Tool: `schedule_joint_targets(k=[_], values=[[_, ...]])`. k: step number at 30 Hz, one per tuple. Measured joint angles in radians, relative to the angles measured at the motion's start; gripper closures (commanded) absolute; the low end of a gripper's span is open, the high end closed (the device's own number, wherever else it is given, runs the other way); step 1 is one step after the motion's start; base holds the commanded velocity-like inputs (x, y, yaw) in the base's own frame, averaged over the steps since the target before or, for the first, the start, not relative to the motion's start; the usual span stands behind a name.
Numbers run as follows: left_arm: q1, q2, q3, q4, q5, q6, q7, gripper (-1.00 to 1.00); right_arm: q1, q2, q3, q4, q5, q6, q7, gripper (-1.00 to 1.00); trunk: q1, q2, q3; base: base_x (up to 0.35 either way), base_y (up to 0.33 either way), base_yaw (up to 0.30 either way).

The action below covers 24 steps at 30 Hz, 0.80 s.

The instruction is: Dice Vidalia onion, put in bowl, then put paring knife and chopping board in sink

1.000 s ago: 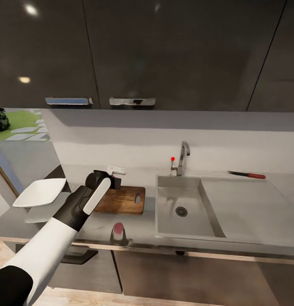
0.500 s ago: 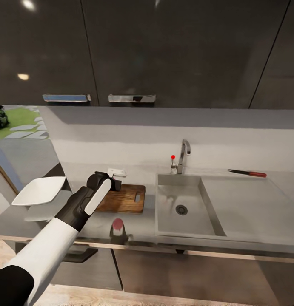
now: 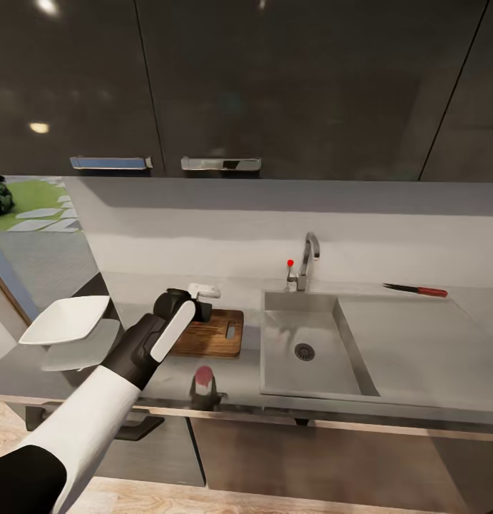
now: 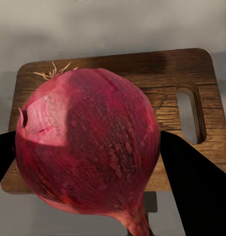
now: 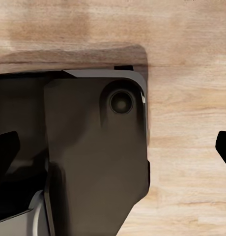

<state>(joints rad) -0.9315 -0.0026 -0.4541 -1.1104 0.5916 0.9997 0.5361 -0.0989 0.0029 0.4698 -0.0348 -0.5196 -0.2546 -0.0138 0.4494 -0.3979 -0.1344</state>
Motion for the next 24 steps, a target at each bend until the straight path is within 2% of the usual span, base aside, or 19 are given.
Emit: schedule_joint_targets(k=[6,10,24], values=[[0.0,0.002,0.001,0.034,-0.002,0.0,0.002,1.0,0.001,-0.014,-0.004,-0.043,-0.006,-0.002,-0.01,-1.0,0.0,0.0,0.0,0.0,0.0,0.0],[0.0,0.006,0.002,0.049,-0.001,0.0,0.003,1.0,0.001,-0.01,-0.003,-0.072,-0.006,-0.001,-0.017,-1.0,0.0,0.0,0.0,0.0,0.0,0.0],[0.0,0.008,0.005,0.049,-0.002,0.001,0.007,1.0,0.002,-0.011,-0.004,-0.078,-0.007,-0.001,-0.017,-1.0,0.0,0.0,-0.02,0.0,0.0,0.0]])
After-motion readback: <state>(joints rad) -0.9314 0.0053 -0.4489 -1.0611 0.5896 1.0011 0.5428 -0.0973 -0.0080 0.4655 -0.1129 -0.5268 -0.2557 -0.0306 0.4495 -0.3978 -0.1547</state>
